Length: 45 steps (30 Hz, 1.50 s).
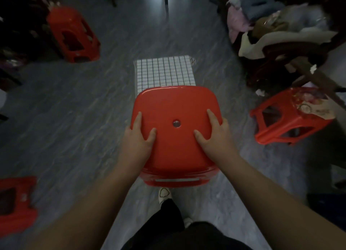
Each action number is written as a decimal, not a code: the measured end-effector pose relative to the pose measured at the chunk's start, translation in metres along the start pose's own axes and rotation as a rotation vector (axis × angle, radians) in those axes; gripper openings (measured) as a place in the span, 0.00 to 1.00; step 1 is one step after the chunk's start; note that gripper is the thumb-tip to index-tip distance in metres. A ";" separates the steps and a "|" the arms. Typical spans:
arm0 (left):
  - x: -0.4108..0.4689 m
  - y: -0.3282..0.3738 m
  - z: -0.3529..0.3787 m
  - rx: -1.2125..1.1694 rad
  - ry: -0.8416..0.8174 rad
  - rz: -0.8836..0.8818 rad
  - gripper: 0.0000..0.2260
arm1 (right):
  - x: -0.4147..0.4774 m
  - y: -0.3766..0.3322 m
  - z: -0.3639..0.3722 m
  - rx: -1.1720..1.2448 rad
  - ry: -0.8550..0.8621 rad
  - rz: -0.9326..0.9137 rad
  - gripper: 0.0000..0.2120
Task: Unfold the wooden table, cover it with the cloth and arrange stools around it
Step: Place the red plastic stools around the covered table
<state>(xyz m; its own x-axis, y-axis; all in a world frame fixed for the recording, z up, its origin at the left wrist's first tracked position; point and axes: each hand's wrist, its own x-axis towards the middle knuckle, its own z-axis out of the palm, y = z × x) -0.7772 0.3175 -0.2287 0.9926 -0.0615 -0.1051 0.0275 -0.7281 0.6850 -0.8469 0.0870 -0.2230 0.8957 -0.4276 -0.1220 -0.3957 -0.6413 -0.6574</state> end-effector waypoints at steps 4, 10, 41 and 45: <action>0.047 -0.023 0.055 0.016 -0.068 -0.068 0.32 | 0.055 0.040 0.040 0.016 -0.068 0.044 0.40; 0.106 -0.093 0.170 0.040 -0.124 -0.168 0.31 | 0.127 0.130 0.131 0.036 -0.124 0.100 0.39; 0.156 -0.226 0.347 0.364 -0.379 -0.362 0.34 | 0.215 0.298 0.299 -0.137 -0.551 0.190 0.39; 0.151 -0.180 0.306 0.313 -0.400 -0.385 0.32 | 0.213 0.260 0.244 -0.222 -0.622 0.175 0.34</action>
<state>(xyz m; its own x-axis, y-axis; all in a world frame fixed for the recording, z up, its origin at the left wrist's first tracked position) -0.6687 0.2300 -0.5886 0.7960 0.0380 -0.6041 0.2774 -0.9100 0.3082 -0.7095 -0.0156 -0.6018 0.7386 -0.1331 -0.6609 -0.5177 -0.7399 -0.4296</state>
